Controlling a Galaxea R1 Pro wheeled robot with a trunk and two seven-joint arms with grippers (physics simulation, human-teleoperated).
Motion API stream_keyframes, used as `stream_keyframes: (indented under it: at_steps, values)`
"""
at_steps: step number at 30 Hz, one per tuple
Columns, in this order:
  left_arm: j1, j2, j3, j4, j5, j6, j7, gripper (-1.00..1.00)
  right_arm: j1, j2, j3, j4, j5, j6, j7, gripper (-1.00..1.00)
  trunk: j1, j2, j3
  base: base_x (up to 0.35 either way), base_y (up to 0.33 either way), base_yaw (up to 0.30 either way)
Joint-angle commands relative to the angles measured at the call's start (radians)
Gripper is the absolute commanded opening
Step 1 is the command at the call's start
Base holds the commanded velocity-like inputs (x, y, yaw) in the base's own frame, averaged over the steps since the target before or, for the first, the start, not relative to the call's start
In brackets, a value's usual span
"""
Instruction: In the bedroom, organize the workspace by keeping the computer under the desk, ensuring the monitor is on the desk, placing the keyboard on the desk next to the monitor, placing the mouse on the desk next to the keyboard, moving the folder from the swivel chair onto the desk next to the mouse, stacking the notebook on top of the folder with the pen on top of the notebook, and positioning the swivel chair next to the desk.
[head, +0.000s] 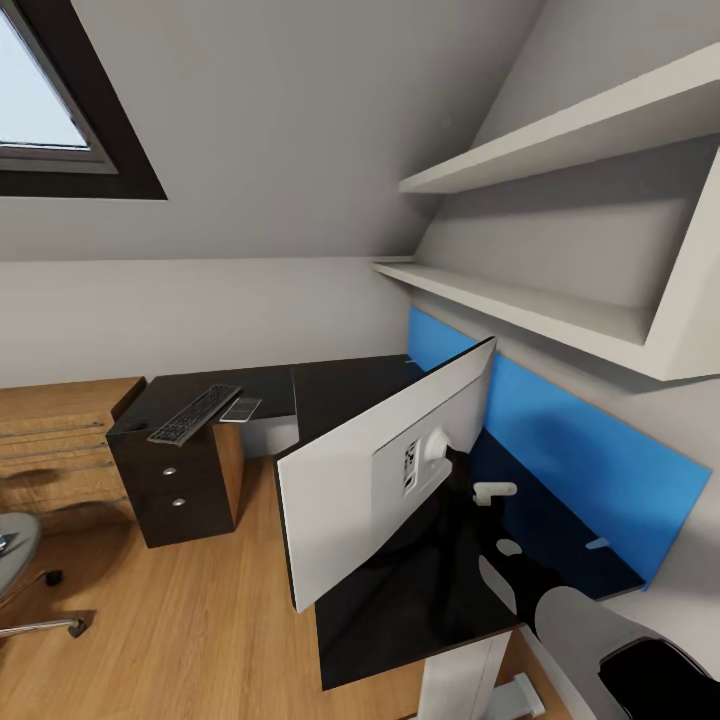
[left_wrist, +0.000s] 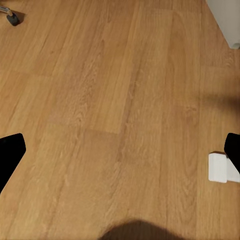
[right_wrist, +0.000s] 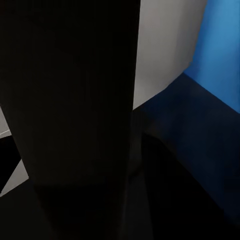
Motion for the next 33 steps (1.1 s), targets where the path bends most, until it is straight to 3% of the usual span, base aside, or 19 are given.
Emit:
stream_keyframes:
  at_steps: [1,33]
  values:
    - [0.0,0.001,-0.005,-0.001,0.011,-0.005,0.005,1.0,-0.001,0.0,0.014,-0.001,-0.005,-0.002,-0.004,-1.0,0.0,-0.001,-0.001,0.0,0.0,0.0]
    - [0.0,0.001,-0.005,-0.001,0.011,-0.007,0.006,1.0,0.0,0.001,0.014,0.001,-0.008,-0.005,-0.004,-1.0,0.0,-0.001,-0.001,0.0,0.0,0.0]
